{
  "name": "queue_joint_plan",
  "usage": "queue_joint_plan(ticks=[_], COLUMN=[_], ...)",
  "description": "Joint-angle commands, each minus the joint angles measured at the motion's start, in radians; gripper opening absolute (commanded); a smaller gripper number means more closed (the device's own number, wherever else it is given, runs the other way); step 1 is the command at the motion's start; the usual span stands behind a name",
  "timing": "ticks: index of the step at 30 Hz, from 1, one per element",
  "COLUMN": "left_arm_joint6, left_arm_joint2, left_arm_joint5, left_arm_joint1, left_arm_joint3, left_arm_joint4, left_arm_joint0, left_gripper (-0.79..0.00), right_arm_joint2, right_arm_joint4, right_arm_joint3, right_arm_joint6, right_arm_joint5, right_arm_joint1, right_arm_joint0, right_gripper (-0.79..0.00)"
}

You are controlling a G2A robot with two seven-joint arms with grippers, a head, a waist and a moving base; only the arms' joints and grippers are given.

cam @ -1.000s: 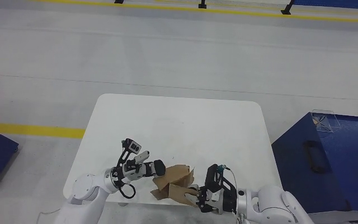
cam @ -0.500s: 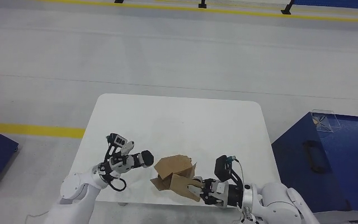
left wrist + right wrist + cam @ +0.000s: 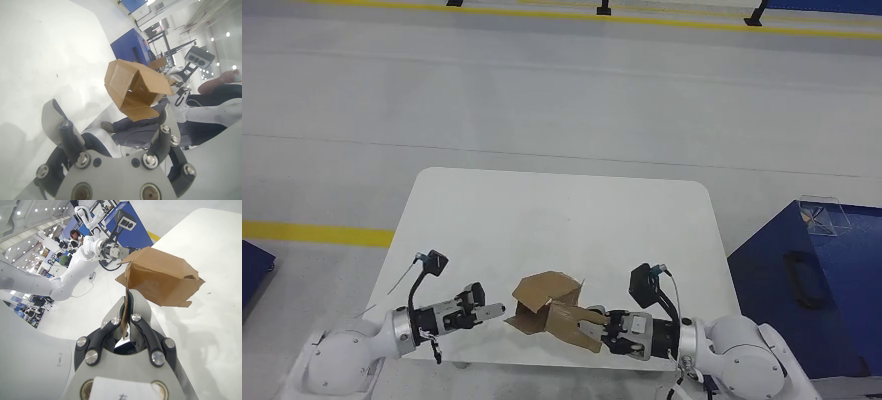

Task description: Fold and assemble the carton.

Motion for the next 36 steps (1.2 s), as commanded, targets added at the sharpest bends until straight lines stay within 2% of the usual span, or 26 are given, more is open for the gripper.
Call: queue_joint_plan(ticks=[1, 7, 14, 22, 23, 24, 25, 27, 28, 36], left_arm_joint6=[0.033, 0.127, 0.145, 0.122, 0.131, 0.126, 0.118, 0.115, 0.108, 0.049], left_arm_joint2=[0.002, 0.025, 0.065, 0.123, 0.133, 0.139, 0.146, 0.160, 0.169, 0.201], left_arm_joint5=[-0.020, -0.038, 0.005, 0.080, 0.092, 0.098, 0.113, 0.141, 0.155, 0.193], left_arm_joint1=[0.002, 0.005, 0.009, 0.013, 0.012, 0.012, 0.013, 0.013, 0.013, 0.018], left_arm_joint3=[-0.029, -0.086, -0.102, -0.080, -0.074, -0.069, -0.062, -0.054, -0.048, -0.036], left_arm_joint4=[0.056, 0.208, 0.279, 0.319, 0.316, 0.314, 0.318, 0.340, 0.336, 0.305], left_arm_joint0=[0.021, 0.056, 0.041, 0.010, 0.006, 0.003, -0.003, -0.012, -0.016, -0.039], left_gripper=[0.000, 0.000, 0.000, 0.000, -0.052, -0.265, -0.437, -0.603, -0.785, -0.785], right_arm_joint2=[-0.009, -0.044, -0.074, -0.117, -0.125, -0.129, -0.136, -0.145, -0.148, -0.154], right_arm_joint4=[0.014, 0.035, 0.029, 0.004, -0.001, -0.002, -0.005, -0.012, -0.018, -0.039], right_arm_joint3=[0.003, 0.006, 0.013, 0.014, 0.016, 0.016, 0.018, 0.019, 0.019, 0.021], right_arm_joint6=[0.009, 0.045, 0.049, 0.037, 0.034, 0.031, 0.028, 0.024, 0.024, 0.027], right_arm_joint5=[0.014, 0.048, 0.061, 0.057, 0.059, 0.059, 0.059, 0.061, 0.060, 0.062], right_arm_joint1=[0.000, 0.001, 0.002, 0.001, 0.001, 0.001, 0.000, 0.000, 0.000, 0.004], right_arm_joint0=[0.010, 0.048, 0.070, 0.078, 0.079, 0.080, 0.082, 0.085, 0.088, 0.094], right_gripper=[-0.785, -0.785, -0.785, -0.785, -0.785, -0.785, -0.785, -0.785, -0.785, -0.785])
